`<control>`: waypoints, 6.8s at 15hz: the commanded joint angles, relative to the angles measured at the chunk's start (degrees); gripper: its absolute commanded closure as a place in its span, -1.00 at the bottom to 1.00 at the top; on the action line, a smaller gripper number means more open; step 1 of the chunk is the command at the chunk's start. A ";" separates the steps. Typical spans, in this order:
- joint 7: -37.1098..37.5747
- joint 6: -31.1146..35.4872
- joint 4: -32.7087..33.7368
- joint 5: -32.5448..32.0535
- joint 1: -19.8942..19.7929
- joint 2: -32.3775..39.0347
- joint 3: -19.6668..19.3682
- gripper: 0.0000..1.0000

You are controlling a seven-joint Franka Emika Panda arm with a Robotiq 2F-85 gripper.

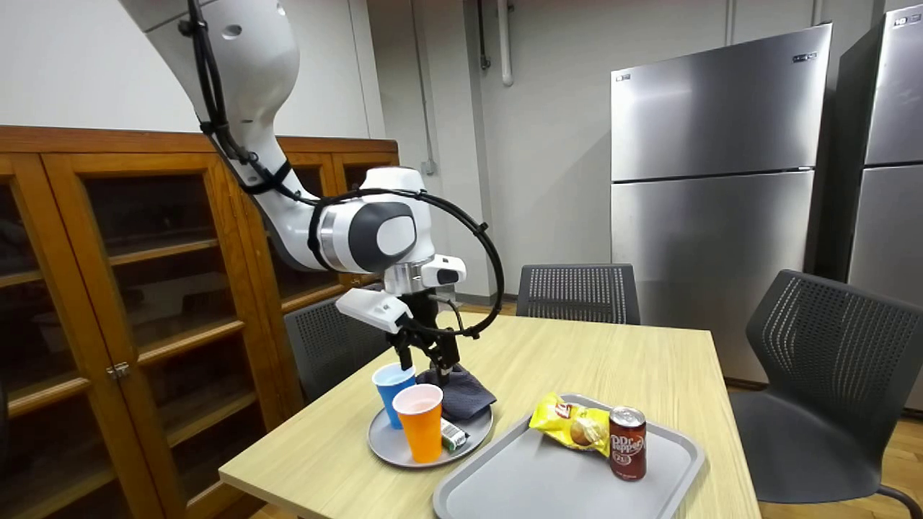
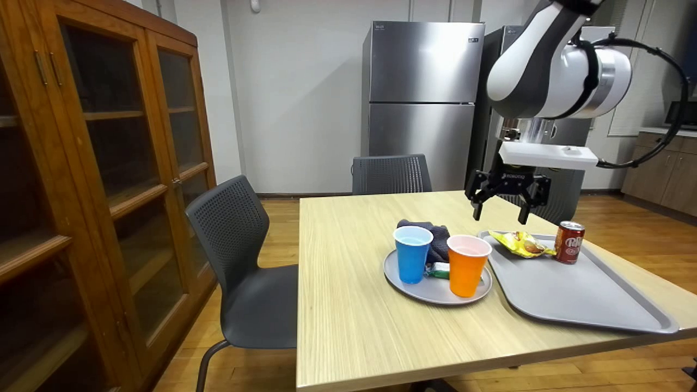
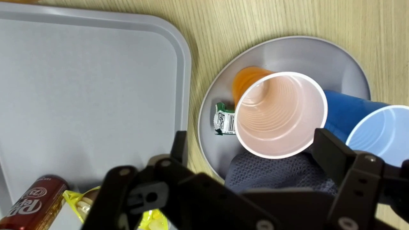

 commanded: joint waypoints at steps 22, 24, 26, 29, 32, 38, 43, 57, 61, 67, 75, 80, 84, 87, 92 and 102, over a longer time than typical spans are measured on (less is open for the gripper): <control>6.52 3.61 8.73 -6.41 4.91 15.73 -3.45 -1.00; 6.27 3.82 8.65 -6.43 4.91 15.48 -3.46 -0.50; 6.11 3.55 8.82 -6.26 4.75 15.40 -3.37 -0.31; 6.10 3.59 8.92 -6.33 4.73 15.27 -3.48 0.15; 6.06 3.66 8.90 -6.15 4.59 14.99 -3.48 0.64; 5.91 3.97 8.56 -6.15 4.50 14.29 -3.46 1.00; 4.75 4.13 7.36 -5.64 3.94 12.46 -2.66 0.98; -6.98 1.89 -4.81 4.03 -1.35 -5.45 4.22 0.98; -12.74 -0.35 -8.37 8.22 -2.07 -9.14 4.59 0.98; -13.90 -2.11 -12.11 5.52 -1.96 -11.52 2.99 0.98; -14.11 -1.57 -13.86 0.33 -2.16 -9.63 2.11 0.98; -16.76 -0.34 -13.43 1.63 -2.27 -7.97 2.41 0.98; -19.76 0.88 -12.91 2.28 -2.55 -5.90 2.60 0.98; -20.90 1.40 -12.30 2.39 -2.70 -4.57 2.94 0.98; -21.04 3.92 -11.08 1.59 -2.65 -2.50 3.29 0.98; -20.51 5.76 -7.22 2.07 -3.34 3.00 4.44 0.98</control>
